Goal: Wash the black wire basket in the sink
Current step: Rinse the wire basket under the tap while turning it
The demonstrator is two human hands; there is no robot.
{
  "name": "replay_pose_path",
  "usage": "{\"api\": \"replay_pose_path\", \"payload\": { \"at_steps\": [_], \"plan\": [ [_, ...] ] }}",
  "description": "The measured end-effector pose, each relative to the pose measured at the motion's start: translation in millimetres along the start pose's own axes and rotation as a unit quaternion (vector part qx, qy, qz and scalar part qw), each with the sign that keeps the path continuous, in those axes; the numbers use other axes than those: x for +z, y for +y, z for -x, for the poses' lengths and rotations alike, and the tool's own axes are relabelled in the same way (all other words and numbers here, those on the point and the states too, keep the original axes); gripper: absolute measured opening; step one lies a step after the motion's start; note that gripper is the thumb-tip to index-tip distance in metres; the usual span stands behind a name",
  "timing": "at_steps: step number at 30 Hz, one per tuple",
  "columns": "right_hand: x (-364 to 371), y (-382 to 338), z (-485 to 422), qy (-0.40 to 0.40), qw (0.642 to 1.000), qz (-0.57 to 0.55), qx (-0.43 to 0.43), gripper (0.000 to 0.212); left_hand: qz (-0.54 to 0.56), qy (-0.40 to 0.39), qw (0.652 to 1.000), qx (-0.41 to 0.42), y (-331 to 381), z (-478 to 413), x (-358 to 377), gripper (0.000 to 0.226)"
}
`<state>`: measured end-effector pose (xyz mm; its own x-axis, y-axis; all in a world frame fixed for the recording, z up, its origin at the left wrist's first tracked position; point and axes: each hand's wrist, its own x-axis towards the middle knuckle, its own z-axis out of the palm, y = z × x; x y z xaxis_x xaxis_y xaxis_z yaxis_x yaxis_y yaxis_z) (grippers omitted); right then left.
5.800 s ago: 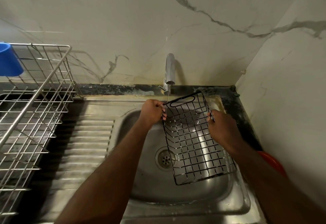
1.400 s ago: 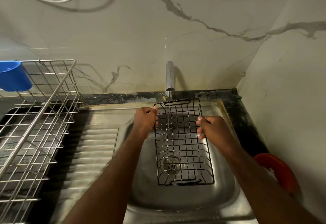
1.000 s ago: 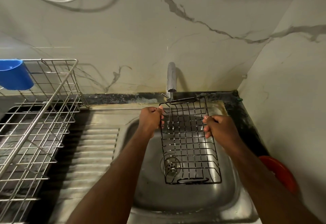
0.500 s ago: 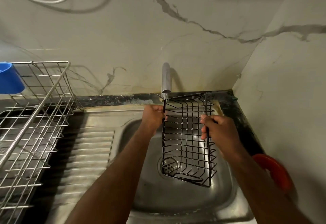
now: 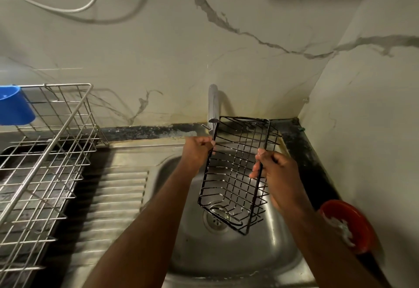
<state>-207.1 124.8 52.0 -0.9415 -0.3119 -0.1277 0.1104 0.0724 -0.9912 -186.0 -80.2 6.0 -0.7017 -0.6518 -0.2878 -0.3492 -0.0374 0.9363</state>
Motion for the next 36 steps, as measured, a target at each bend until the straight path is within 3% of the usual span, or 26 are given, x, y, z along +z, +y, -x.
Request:
{"api": "replay_pose_path", "payload": {
  "at_steps": [7, 29, 36],
  "plan": [
    [-1, 3, 6, -0.011, 1.0, -0.003, 0.014, 0.026, 0.004, -0.008, 1.0, -0.002, -6, 2, 4, 0.009],
    [-3, 0, 4, -0.018, 1.0, 0.022, 0.007, 0.024, 0.032, -0.073, 0.995, -0.055, -10, 0, -8, 0.033],
    [-4, -3, -1, -0.01, 1.0, 0.023, -0.009, 0.025, 0.029, -0.071, 0.996, -0.055, 0, -11, -4, 0.026]
  ]
}}
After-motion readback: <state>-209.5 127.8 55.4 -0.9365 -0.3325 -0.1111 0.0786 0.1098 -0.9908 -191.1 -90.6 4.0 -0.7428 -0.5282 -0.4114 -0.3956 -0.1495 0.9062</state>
